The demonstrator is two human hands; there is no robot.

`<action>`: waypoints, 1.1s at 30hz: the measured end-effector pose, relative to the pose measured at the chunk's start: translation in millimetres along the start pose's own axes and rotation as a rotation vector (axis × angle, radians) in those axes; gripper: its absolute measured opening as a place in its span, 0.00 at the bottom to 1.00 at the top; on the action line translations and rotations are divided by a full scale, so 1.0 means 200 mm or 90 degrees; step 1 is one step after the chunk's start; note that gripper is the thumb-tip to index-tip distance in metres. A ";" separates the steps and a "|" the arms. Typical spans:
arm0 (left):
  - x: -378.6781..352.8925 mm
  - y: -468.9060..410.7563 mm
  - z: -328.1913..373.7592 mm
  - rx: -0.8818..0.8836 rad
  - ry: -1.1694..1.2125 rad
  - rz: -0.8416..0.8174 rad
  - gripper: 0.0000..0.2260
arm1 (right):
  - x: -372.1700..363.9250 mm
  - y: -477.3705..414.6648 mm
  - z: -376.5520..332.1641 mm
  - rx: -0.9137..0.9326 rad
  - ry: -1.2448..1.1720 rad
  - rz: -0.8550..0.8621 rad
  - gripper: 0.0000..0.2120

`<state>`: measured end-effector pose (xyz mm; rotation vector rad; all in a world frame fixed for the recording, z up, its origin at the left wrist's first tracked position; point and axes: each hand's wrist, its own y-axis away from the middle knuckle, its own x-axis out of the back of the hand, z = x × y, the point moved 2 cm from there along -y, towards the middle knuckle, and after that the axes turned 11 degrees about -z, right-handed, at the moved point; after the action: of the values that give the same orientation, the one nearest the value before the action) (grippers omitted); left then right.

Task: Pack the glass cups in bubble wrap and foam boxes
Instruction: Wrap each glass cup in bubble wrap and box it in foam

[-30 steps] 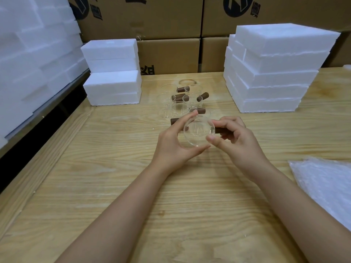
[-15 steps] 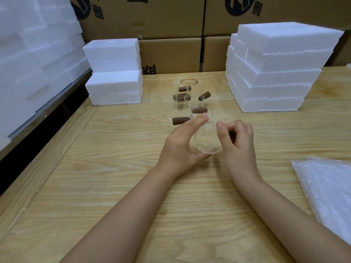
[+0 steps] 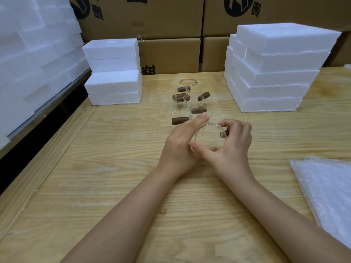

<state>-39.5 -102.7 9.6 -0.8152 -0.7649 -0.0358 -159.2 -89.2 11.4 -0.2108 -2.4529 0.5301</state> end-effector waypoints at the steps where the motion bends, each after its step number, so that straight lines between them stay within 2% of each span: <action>1: 0.00 0.00 0.00 0.001 0.003 -0.002 0.28 | 0.00 0.00 0.00 0.015 0.016 0.004 0.39; 5: -0.01 0.00 0.00 -0.008 -0.001 -0.004 0.29 | 0.00 0.00 0.00 0.006 0.026 0.036 0.36; 9: -0.01 0.00 0.01 -0.027 -0.013 -0.018 0.31 | 0.01 0.00 0.02 -0.056 -0.023 0.045 0.24; 12: -0.01 0.00 0.00 -0.008 -0.007 -0.018 0.32 | 0.03 -0.01 0.02 -0.017 -0.038 0.050 0.21; 15: 0.00 0.00 -0.01 0.032 0.029 0.008 0.33 | 0.04 -0.02 0.01 0.041 -0.008 0.028 0.24; 21: 0.01 0.00 -0.03 0.071 0.061 0.030 0.33 | 0.04 -0.01 -0.01 0.073 0.027 -0.005 0.24; 28: 0.02 0.00 -0.02 0.075 0.052 0.032 0.32 | 0.00 0.01 -0.01 0.073 0.084 -0.032 0.39; 30: 0.02 0.00 -0.02 0.053 0.023 0.035 0.33 | 0.02 0.00 0.00 0.075 0.021 -0.053 0.37; 33: 0.02 -0.01 -0.03 0.003 -0.012 0.043 0.33 | 0.05 -0.02 0.02 0.031 -0.203 -0.029 0.21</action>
<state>-34.3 -106.8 9.9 -0.8369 -0.7549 0.0346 -169.6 -91.7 15.6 -0.0518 -2.7412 0.6436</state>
